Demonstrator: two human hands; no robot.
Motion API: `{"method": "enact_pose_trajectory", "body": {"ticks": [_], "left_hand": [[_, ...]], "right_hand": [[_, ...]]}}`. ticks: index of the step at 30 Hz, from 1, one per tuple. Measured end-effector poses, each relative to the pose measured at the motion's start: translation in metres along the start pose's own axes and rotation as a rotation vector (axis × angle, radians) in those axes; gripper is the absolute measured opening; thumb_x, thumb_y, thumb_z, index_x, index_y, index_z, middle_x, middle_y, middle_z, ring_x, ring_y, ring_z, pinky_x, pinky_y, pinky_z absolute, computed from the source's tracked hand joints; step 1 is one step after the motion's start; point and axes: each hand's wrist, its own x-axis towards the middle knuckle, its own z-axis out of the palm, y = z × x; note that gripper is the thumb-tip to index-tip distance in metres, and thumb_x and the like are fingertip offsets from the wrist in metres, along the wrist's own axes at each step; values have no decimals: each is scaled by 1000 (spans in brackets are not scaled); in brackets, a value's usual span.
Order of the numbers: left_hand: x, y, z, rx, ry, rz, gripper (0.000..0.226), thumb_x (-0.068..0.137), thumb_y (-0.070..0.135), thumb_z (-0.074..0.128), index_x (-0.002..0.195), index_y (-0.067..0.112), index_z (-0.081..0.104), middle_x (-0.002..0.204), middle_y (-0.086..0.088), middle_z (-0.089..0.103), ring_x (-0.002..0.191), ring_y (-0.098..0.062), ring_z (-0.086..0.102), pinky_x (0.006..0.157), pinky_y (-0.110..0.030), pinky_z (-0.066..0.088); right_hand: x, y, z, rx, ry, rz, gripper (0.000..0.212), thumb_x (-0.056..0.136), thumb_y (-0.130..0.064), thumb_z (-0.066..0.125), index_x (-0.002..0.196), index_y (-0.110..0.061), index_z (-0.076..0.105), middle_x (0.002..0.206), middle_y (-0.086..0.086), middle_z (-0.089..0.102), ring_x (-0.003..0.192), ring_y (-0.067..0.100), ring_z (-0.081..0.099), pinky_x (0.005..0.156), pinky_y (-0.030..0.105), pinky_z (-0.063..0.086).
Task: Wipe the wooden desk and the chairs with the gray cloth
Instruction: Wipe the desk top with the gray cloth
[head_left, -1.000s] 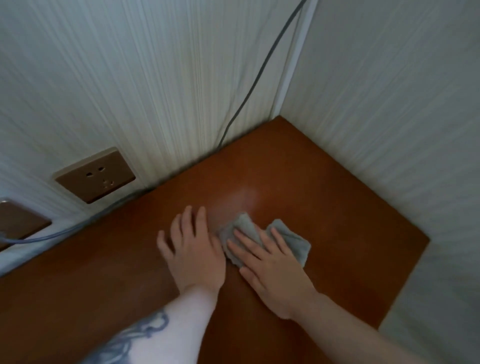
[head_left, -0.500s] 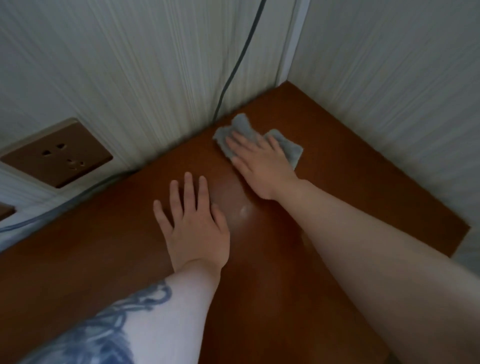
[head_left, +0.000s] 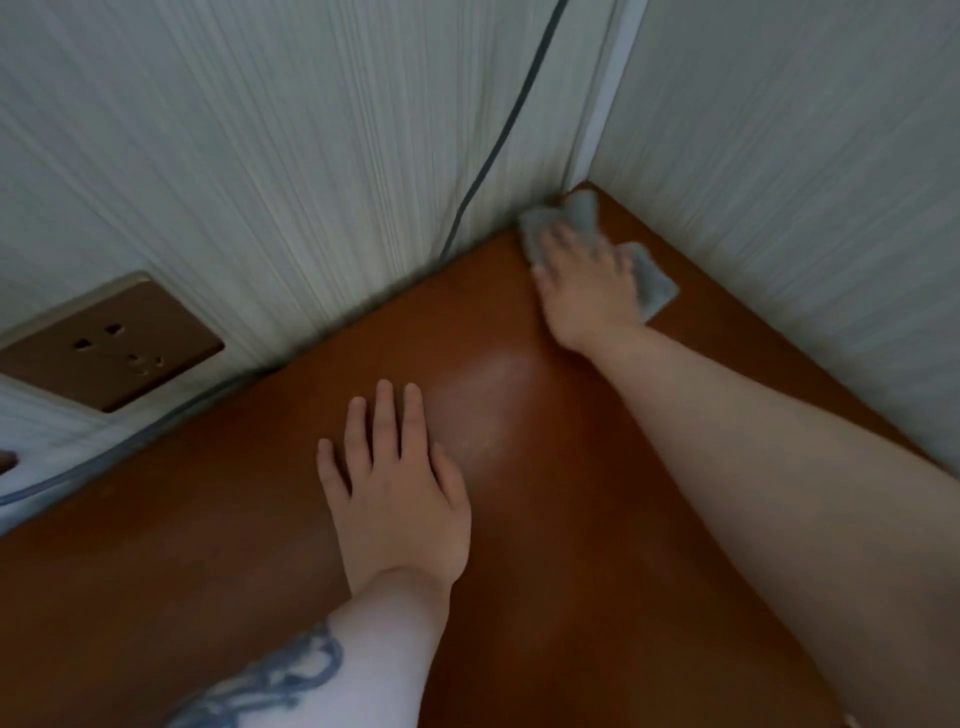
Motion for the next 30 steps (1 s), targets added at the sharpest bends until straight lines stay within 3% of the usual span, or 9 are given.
{"method": "enact_pose_trajectory", "body": {"ticks": [3, 5, 9, 11, 16, 23, 24, 28, 30], "left_hand": [[0, -1, -1, 6, -19, 5, 56, 94, 37, 24, 148, 24, 34, 154, -1, 34, 143, -25, 27, 114, -54, 22], [-1, -1, 0, 0, -22, 2, 56, 95, 37, 24, 148, 24, 33, 154, 0, 33, 143, -24, 25, 114, -54, 21], [1, -1, 1, 6, -16, -8, 56, 93, 36, 27, 147, 23, 37, 152, -1, 37, 142, -25, 28, 113, -54, 22], [1, 0, 2, 16, -16, -6, 56, 93, 37, 26, 146, 23, 37, 152, 0, 38, 141, -25, 30, 113, -53, 22], [1, -2, 2, 32, -18, -4, 56, 94, 40, 23, 147, 26, 36, 152, 2, 36, 142, -23, 28, 113, -50, 17], [0, -1, 2, 16, -11, 11, 56, 94, 38, 26, 146, 24, 39, 151, 0, 38, 141, -25, 30, 111, -52, 19], [0, -1, 2, 14, -13, 8, 56, 93, 38, 26, 146, 23, 39, 151, -1, 38, 140, -26, 31, 110, -53, 20], [2, 0, 0, 4, -15, 8, 56, 93, 37, 26, 145, 22, 40, 150, -2, 39, 140, -26, 31, 111, -54, 22], [1, -1, 1, 9, -24, 10, 56, 94, 37, 25, 146, 23, 38, 151, -1, 38, 141, -26, 30, 112, -53, 19]], "right_hand": [[-15, 17, 2, 46, 82, 359, 54, 104, -39, 19, 155, -22, 11, 162, -4, 9, 147, 28, 6, 118, 46, 1], [-36, 3, 6, 35, 113, 414, 55, 104, -39, 20, 155, -19, 10, 162, -1, 10, 147, 29, 7, 117, 46, 1], [-41, -36, 10, -9, 50, -134, 53, 105, -39, 20, 155, -23, 13, 161, -6, 11, 147, 25, 6, 118, 42, -1], [-16, -29, 3, -11, -9, -206, 52, 105, -40, 18, 155, -26, 11, 161, -10, 7, 147, 23, 4, 118, 40, -1], [23, 10, -9, 33, -40, 44, 52, 105, -41, 17, 155, -29, 8, 162, -10, 3, 147, 29, 4, 118, 44, 0], [-13, 5, 0, 78, 59, 442, 56, 104, -36, 20, 155, -19, 9, 162, -4, 7, 147, 29, 5, 119, 44, -1], [-22, -5, 3, 53, 63, 390, 56, 104, -36, 20, 155, -19, 9, 162, -4, 7, 147, 30, 5, 119, 44, -1], [-14, -20, -4, 33, -69, -142, 52, 105, -38, 18, 155, -26, 8, 162, -8, 4, 148, 26, 1, 117, 39, -6], [-3, -4, -8, 46, -100, -82, 52, 105, -38, 18, 155, -27, 8, 162, -8, 3, 148, 27, 1, 117, 39, -5]]}}
